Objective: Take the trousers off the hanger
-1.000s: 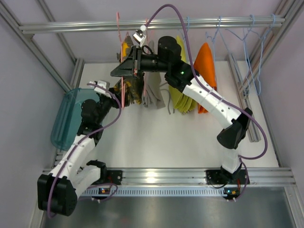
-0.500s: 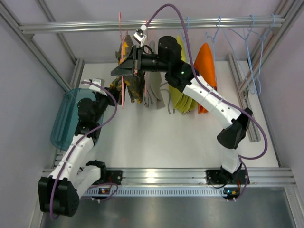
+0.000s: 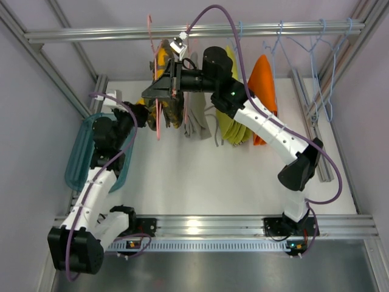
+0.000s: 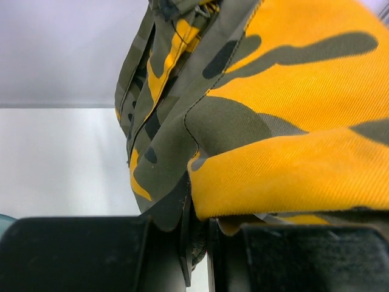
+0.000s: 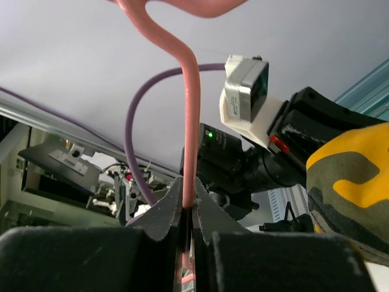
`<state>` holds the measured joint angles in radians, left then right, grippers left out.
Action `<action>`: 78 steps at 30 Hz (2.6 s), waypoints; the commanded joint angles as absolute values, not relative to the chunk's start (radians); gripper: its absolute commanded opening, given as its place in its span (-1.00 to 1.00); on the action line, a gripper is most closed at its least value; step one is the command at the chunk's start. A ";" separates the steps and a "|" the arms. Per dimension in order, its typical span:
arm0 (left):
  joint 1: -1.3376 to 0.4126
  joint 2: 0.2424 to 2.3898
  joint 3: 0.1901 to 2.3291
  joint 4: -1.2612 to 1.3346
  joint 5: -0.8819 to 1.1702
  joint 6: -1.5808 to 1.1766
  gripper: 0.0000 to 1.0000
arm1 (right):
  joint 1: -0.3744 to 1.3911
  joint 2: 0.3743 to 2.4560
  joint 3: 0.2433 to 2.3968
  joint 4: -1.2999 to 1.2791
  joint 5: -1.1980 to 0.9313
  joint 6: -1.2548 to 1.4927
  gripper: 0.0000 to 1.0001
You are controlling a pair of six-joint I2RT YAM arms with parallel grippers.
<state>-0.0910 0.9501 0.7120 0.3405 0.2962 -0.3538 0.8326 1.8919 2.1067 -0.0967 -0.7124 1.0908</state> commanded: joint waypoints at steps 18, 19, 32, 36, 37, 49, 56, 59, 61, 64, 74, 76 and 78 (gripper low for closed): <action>-0.081 0.822 1.232 0.127 0.187 -0.739 -1.00 | 0.782 1.798 1.941 0.113 -0.821 0.953 -1.00; -0.081 0.827 1.253 0.127 0.184 -0.747 -1.00 | 0.781 1.792 1.910 0.115 -0.828 0.947 -1.00; -0.077 0.968 1.698 0.095 0.084 -0.773 -1.00 | 0.770 1.759 1.758 0.065 -0.836 0.822 -1.00; -0.061 1.005 1.810 0.092 0.061 -0.784 -1.00 | 0.772 1.759 1.720 0.031 -0.825 0.760 -1.00; -0.043 1.014 1.848 0.094 0.060 -0.808 -1.00 | 0.770 1.761 1.717 0.009 -0.821 0.747 -1.00; 0.086 1.037 2.017 0.063 -0.026 -0.816 -1.00 | 0.791 1.793 1.720 -0.041 -0.808 0.701 -1.00; 0.146 0.941 1.993 0.011 -0.138 -0.632 -1.00 | 0.818 1.775 1.689 -0.058 -0.808 0.669 -1.00; 0.179 0.907 1.967 -0.026 -0.175 -0.577 -1.00 | 0.827 1.779 1.687 -0.057 -0.808 0.664 -1.00; 0.195 0.902 1.953 -0.037 -0.207 -0.516 -1.00 | 0.833 1.786 1.703 -0.060 -0.810 0.666 -1.00; 0.195 0.920 1.947 -0.041 -0.264 -0.407 -1.00 | 0.839 1.799 1.732 -0.067 -0.815 0.667 -1.00; 0.126 1.146 2.008 0.176 -0.362 0.023 -1.00 | 0.844 1.798 1.758 -0.081 -0.819 0.650 -1.00; 0.126 1.227 2.091 0.201 -0.339 0.070 -1.00 | 0.844 1.795 1.759 -0.086 -0.819 0.647 -1.00; 0.126 1.285 2.187 0.215 -0.333 0.119 -1.00 | 0.842 1.795 1.759 -0.086 -0.819 0.647 -1.00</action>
<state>0.1322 1.2312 2.0674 0.0113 -0.3714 -0.0154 0.8291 1.8091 1.7042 -0.1196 -0.8101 0.6762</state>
